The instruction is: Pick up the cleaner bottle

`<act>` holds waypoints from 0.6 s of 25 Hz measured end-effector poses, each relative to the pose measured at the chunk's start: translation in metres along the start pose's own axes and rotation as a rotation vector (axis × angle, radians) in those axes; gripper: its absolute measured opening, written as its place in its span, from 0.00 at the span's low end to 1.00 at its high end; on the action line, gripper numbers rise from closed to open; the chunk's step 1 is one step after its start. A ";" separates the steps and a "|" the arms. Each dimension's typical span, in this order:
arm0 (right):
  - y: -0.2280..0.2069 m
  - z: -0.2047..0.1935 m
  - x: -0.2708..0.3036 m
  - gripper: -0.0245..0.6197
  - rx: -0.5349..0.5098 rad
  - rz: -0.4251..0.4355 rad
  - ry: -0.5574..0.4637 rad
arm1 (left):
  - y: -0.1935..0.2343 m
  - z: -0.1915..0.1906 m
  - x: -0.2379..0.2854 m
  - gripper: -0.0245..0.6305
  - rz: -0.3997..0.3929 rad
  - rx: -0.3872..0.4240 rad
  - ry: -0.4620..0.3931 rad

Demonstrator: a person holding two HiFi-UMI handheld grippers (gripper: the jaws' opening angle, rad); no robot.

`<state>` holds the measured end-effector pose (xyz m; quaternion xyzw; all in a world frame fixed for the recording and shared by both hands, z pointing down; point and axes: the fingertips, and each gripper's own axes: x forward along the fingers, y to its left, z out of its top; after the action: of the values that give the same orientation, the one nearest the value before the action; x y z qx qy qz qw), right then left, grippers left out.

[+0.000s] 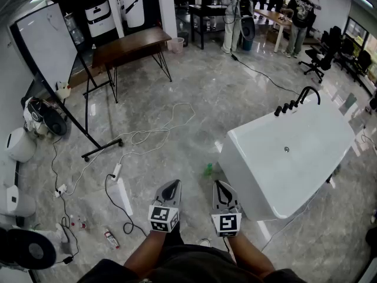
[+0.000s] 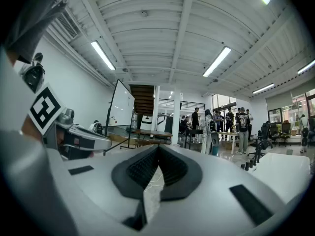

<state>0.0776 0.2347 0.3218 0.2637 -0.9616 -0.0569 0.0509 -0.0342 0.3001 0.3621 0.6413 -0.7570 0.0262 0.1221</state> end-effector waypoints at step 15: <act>-0.021 -0.010 0.185 0.06 0.059 -0.164 0.088 | 0.127 0.039 0.156 0.05 -0.180 0.140 0.055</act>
<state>-0.0684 0.1209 0.3415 0.3450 -0.9349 -0.0208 0.0807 -0.1871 0.1639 0.3734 0.7127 -0.6891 0.0854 0.0994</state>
